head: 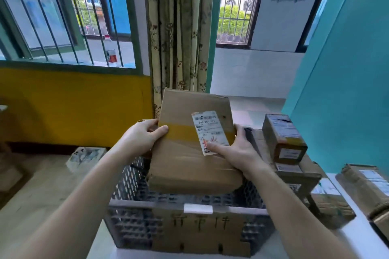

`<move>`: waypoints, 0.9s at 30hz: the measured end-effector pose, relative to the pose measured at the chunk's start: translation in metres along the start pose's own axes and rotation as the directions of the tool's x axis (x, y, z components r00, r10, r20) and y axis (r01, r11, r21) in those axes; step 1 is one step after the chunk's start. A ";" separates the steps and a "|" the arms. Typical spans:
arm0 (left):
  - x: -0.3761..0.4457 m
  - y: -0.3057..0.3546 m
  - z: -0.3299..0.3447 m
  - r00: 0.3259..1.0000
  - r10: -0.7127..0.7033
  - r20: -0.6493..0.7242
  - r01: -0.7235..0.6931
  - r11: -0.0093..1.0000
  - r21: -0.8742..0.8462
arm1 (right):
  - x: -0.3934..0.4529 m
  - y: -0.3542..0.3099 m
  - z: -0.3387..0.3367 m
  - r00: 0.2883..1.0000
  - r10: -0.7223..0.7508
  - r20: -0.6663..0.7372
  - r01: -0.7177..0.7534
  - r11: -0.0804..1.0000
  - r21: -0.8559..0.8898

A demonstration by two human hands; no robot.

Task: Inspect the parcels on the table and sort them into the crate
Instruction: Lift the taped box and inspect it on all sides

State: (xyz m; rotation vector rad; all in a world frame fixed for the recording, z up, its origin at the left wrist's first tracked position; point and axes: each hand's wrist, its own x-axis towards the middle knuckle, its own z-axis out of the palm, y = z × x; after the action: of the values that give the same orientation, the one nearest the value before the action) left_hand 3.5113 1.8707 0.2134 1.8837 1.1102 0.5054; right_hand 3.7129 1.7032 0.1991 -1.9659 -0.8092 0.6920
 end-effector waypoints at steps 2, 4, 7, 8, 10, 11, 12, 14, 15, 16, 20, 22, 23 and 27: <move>0.009 -0.013 -0.005 1.000 -0.026 0.011 0.026 1.000 0.016 | 0.002 0.003 0.013 0.997 0.009 0.075 -0.005 0.999 -0.046; 0.018 -0.026 -0.007 0.998 -0.058 0.022 0.057 0.997 0.061 | 0.009 0.009 0.026 0.988 0.033 0.151 -0.025 0.998 -0.059; 0.025 -0.041 -0.004 0.997 -0.072 0.035 0.066 0.987 0.144 | 0.016 0.015 0.038 0.977 0.073 0.199 -0.061 0.996 -0.069; 0.028 -0.048 -0.004 0.996 -0.087 0.033 0.081 0.986 0.149 | 0.020 0.017 0.043 0.973 0.085 0.215 -0.068 0.994 -0.084; 0.031 -0.059 -0.004 0.994 -0.103 0.043 0.093 0.978 0.188 | 0.025 0.021 0.051 0.963 0.101 0.251 -0.068 0.989 -0.135; 0.033 -0.065 -0.004 0.993 -0.106 0.045 0.093 0.971 0.219 | 0.028 0.023 0.055 0.953 0.107 0.282 -0.064 0.985 -0.158; 0.035 -0.069 -0.004 0.993 -0.104 0.047 0.090 0.967 0.239 | 0.031 0.026 0.059 0.944 0.119 0.309 -0.067 0.982 -0.174; 0.040 -0.074 -0.002 0.991 -0.116 0.060 0.097 0.960 0.264 | 0.038 0.034 0.065 0.927 0.150 0.343 -0.091 0.979 -0.182; 0.041 -0.075 -0.001 0.988 -0.130 0.079 0.103 0.953 0.285 | 0.041 0.038 0.067 0.923 0.166 0.348 -0.104 0.976 -0.190; 0.042 -0.076 0.001 0.984 -0.146 0.106 0.106 0.942 0.318 | 0.044 0.041 0.071 0.915 0.181 0.361 -0.114 0.973 -0.200; 0.053 -0.088 0.008 0.953 -0.238 0.188 0.127 0.875 0.467 | 0.054 0.046 0.087 0.879 0.207 0.429 -0.110 0.964 -0.241; 0.059 -0.095 0.011 0.939 -0.282 0.197 0.150 0.851 0.503 | 0.058 0.046 0.094 0.863 0.228 0.451 -0.105 0.954 -0.282; 0.064 -0.101 0.014 0.931 -0.304 0.203 0.159 0.837 0.524 | 0.061 0.047 0.099 0.853 0.246 0.460 -0.110 0.947 -0.302; 0.080 -0.116 0.018 0.911 -0.354 0.210 0.166 0.783 0.599 | 0.069 0.053 0.111 0.837 0.291 0.463 -0.110 0.919 -0.379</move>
State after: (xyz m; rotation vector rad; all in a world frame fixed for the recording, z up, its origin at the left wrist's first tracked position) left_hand 3.5077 1.9562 0.0997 2.1575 1.3767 -0.3322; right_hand 3.6904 1.7910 0.0910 -2.2302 -1.1028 1.3208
